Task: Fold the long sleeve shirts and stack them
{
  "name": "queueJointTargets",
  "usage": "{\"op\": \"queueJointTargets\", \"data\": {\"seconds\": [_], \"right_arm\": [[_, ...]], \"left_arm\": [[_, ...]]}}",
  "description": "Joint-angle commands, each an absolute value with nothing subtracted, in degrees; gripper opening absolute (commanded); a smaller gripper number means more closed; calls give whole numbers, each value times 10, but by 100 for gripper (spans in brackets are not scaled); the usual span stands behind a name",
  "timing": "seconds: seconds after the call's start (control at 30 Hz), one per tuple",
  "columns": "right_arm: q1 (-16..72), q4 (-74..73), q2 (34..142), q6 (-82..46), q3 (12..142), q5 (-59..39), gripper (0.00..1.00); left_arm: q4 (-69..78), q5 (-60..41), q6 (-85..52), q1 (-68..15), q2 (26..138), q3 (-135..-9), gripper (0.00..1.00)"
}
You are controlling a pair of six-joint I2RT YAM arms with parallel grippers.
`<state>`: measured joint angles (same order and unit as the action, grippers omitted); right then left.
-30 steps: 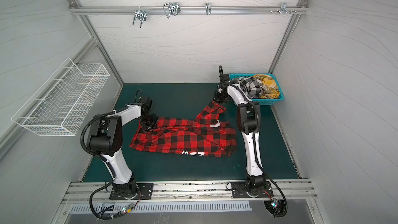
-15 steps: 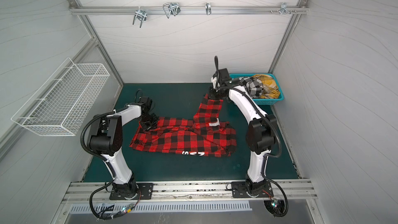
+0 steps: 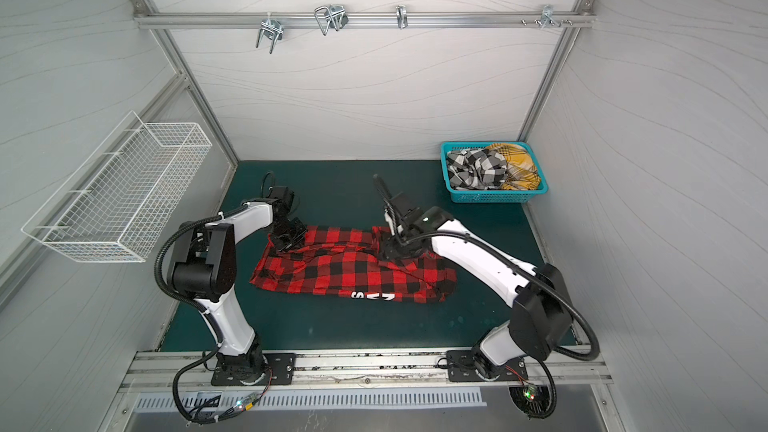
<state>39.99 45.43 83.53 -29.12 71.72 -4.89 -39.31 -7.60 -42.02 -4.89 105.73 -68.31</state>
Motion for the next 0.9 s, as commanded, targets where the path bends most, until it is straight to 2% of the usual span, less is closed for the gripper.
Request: {"op": "queueJointTargets", "data": {"seconds": [0.0,0.07,0.17,0.33,0.47,0.77,0.87], "right_arm": [[326,476,856,-305,727,-93,61],[292,473,891,-293,738,-118,60],[266,455,953,-265,769,-170,53],[266,446,1055,-233,826,-163,52],[265,429,1113,-223,843,-163,51],[259,402,1156,-208,840,-174,51],[259,391,1169,-196,833,-178,44]], "left_arm": [[-424,-72,-413,-81,1021,-730,26],[-430,-77,-392,-113,1010,-753,33],[-437,-82,-362,-161,1004,-779,36],[-383,-149,-361,-197,990,-765,39],[-374,-164,-357,-210,988,-769,41],[-364,-181,-354,-215,986,-758,42],[-362,-179,-352,-215,989,-762,42]]}}
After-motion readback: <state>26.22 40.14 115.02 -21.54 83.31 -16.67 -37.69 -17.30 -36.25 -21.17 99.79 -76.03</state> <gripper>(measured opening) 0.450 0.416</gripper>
